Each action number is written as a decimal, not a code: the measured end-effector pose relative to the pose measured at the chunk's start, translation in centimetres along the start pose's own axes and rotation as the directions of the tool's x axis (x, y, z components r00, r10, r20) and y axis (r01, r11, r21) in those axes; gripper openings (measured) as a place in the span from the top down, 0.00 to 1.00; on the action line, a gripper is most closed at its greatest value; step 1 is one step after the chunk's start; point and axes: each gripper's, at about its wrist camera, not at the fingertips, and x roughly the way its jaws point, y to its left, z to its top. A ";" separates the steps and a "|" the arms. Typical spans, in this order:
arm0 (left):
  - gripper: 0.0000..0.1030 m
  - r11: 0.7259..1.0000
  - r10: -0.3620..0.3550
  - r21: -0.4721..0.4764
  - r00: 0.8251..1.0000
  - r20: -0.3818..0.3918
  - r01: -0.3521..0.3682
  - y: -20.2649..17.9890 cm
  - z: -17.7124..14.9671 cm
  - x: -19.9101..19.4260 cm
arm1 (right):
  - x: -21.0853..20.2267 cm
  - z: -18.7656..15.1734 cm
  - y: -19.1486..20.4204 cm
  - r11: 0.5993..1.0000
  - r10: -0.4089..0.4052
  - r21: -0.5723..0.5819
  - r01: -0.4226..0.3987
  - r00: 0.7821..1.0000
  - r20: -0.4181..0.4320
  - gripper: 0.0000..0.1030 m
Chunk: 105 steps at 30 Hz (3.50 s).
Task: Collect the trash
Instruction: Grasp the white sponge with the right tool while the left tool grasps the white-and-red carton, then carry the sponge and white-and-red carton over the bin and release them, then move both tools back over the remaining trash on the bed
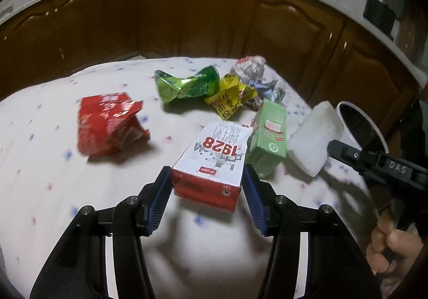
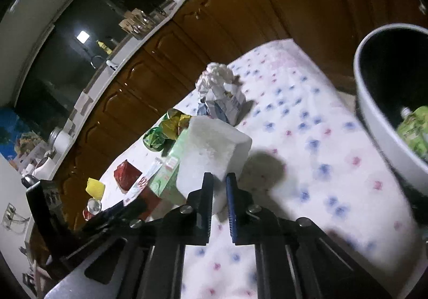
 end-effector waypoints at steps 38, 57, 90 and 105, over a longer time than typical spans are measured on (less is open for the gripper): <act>0.50 0.960 -0.246 0.162 0.965 0.089 0.229 -18.0 0.4 -3.6 | -16.7 0.2 -8.8 0.977 -0.207 0.002 0.211 0.954 0.217 0.92; 0.51 0.935 -0.245 0.275 0.969 0.040 0.225 -24.3 3.0 0.7 | -16.4 3.4 -12.3 0.950 -0.303 -0.008 0.312 0.928 0.220 0.92; 0.39 0.917 -0.191 0.331 0.974 -0.123 0.222 -28.8 3.5 6.0 | -14.6 5.4 -16.5 0.946 -0.323 0.051 0.319 0.935 0.144 0.63; 0.36 0.988 -0.128 0.087 0.992 -0.022 0.129 -17.5 -0.5 -0.6 | -15.0 1.3 -11.1 0.982 -0.183 0.070 0.173 0.963 0.195 0.27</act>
